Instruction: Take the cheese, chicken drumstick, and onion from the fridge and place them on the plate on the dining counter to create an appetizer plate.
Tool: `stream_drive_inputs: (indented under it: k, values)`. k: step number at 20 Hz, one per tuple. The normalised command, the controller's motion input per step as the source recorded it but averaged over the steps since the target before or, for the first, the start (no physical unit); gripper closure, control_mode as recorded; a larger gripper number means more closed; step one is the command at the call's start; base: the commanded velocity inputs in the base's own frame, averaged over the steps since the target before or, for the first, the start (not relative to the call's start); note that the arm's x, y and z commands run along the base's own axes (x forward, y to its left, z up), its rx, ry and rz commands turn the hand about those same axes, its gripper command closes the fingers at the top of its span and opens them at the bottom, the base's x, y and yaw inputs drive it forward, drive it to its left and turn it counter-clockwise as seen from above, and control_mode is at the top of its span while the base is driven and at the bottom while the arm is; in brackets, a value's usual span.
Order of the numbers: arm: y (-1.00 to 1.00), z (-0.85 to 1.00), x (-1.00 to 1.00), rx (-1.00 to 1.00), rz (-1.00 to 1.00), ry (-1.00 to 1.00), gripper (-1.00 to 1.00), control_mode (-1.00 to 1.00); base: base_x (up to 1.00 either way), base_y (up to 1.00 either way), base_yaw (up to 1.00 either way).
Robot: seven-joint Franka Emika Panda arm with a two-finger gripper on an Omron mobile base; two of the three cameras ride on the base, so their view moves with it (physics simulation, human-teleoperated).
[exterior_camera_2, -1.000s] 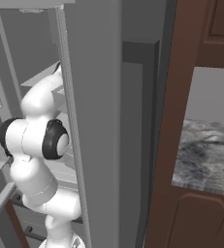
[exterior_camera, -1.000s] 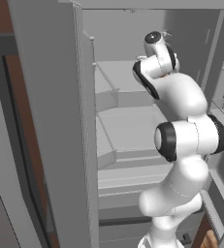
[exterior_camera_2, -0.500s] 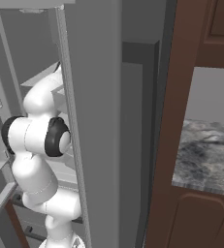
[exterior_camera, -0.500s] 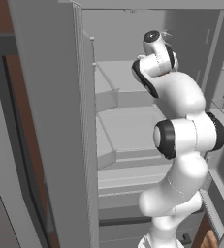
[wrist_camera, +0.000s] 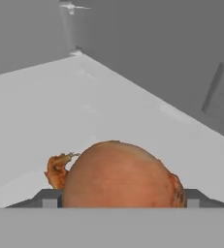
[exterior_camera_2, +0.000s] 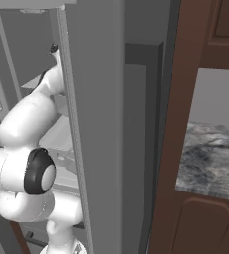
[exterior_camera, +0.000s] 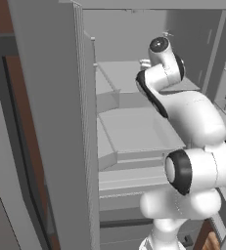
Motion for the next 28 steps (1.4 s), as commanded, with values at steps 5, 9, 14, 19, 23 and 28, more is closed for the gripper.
stream_drive_inputs:
  k: [5, 9, 14, 19, 23, 28]
  values:
    - [0.26, 0.04, -1.0, 0.0, 0.09, -0.12, 1.0, -1.0, 0.0, 0.0, 0.0]
    - [0.33, 0.14, -1.0, 0.0, 0.16, -0.02, 1.0, -1.0, 0.0, 0.0, 0.0]
    - [0.43, 0.19, -1.0, 0.0, 0.22, 0.0, 1.0, -1.0, 0.0, 0.0, 0.0]
    - [0.37, 0.16, -1.0, 0.0, 0.25, 0.01, 1.0, -1.0, 0.0, 0.0, 0.0]
    - [0.17, 0.24, -1.0, 0.0, 0.24, 0.0, 1.0, -1.0, 0.0, 0.0, 0.0]
    - [0.02, 0.25, -1.0, 0.0, 0.23, 0.01, 1.0, -1.0, 0.0, 0.0, 0.0]
